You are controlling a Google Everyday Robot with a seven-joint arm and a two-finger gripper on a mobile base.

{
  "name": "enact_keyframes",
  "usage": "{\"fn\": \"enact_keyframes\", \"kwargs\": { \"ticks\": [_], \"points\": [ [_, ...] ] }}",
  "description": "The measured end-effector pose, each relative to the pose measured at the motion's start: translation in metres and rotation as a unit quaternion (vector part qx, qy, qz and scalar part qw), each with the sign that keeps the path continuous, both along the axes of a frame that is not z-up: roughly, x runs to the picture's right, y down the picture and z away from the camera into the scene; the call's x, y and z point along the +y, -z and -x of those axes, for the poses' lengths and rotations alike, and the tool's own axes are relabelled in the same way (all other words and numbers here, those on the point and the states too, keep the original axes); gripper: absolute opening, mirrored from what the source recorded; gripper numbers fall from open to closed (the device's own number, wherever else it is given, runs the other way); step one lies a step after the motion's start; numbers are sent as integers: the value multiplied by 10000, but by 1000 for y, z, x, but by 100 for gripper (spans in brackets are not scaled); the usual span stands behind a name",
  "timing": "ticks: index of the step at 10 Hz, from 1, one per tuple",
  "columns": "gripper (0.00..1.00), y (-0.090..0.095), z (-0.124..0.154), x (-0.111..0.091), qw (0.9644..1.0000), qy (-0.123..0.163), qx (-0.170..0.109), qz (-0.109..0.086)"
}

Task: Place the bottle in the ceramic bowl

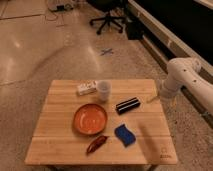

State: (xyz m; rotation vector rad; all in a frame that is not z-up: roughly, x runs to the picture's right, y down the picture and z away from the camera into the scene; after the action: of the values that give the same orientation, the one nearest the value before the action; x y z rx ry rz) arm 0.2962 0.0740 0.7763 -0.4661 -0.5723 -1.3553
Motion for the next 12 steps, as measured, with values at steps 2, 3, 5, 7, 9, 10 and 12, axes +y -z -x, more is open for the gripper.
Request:
{"fn": "enact_keyframes", "kwargs": {
  "ticks": [2, 3, 5, 7, 9, 10, 12],
  "points": [
    [80, 0, 0, 0, 10000, 0, 0, 0],
    [80, 0, 0, 0, 10000, 0, 0, 0],
    [80, 0, 0, 0, 10000, 0, 0, 0],
    [80, 0, 0, 0, 10000, 0, 0, 0],
    [80, 0, 0, 0, 10000, -1, -1, -1],
    [80, -1, 0, -1, 10000, -5, -2, -21],
    [80, -12, 10, -17, 9995, 89, -190, -227]
  ]
}}
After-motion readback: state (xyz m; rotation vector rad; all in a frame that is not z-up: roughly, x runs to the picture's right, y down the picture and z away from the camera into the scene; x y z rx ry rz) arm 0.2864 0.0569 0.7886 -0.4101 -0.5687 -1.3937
